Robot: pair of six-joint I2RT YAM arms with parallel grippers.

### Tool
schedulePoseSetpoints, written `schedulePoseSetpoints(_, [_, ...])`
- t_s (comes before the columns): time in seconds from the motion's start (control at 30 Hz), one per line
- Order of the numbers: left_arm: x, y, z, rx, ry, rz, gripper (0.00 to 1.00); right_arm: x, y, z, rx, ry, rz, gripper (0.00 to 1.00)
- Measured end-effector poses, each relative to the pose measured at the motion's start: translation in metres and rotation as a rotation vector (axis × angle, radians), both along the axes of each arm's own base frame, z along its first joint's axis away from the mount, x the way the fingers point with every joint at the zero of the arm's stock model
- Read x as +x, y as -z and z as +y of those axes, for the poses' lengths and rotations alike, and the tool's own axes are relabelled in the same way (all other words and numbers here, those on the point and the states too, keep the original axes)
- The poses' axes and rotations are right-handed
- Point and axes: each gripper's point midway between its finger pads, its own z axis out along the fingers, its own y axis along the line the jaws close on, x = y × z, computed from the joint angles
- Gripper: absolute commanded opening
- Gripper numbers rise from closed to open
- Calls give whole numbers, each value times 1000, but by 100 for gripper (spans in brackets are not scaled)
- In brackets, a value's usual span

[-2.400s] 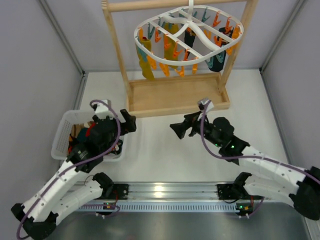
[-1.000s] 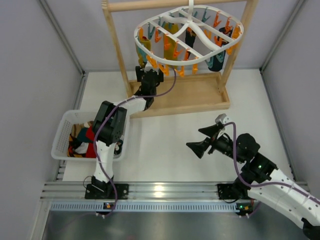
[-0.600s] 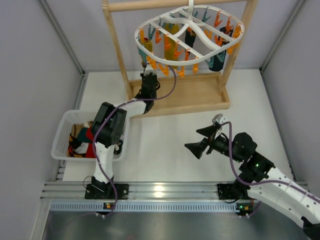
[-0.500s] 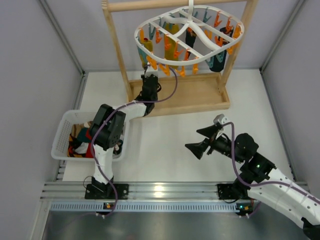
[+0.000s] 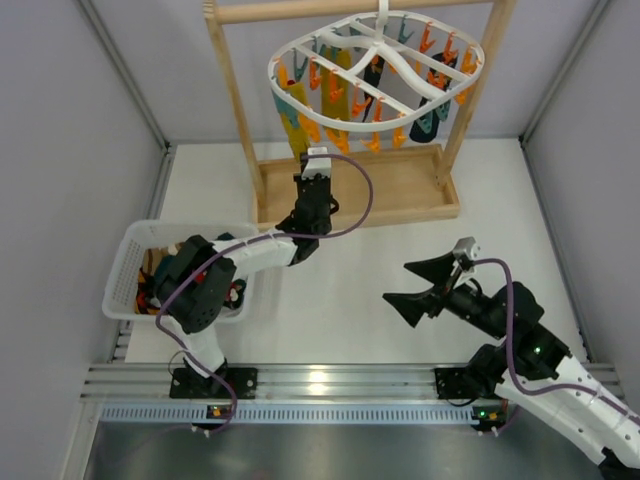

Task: Remove the socks clipped to the hanger

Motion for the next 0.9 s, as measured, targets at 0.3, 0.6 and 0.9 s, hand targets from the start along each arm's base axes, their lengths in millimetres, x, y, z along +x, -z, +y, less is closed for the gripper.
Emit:
schedulePoseSetpoints(0.3, [-44, 2, 11, 6, -30, 13, 0, -7, 1, -10, 16, 17, 22, 100])
schedulePoseSetpoints(0.6, [-85, -9, -28, 53, 39, 1, 0, -6, -11, -29, 25, 101, 45, 99])
schedulePoseSetpoints(0.9, [-104, -13, -64, 104, 79, -3, 0, -12, -28, -48, 57, 150, 32, 99])
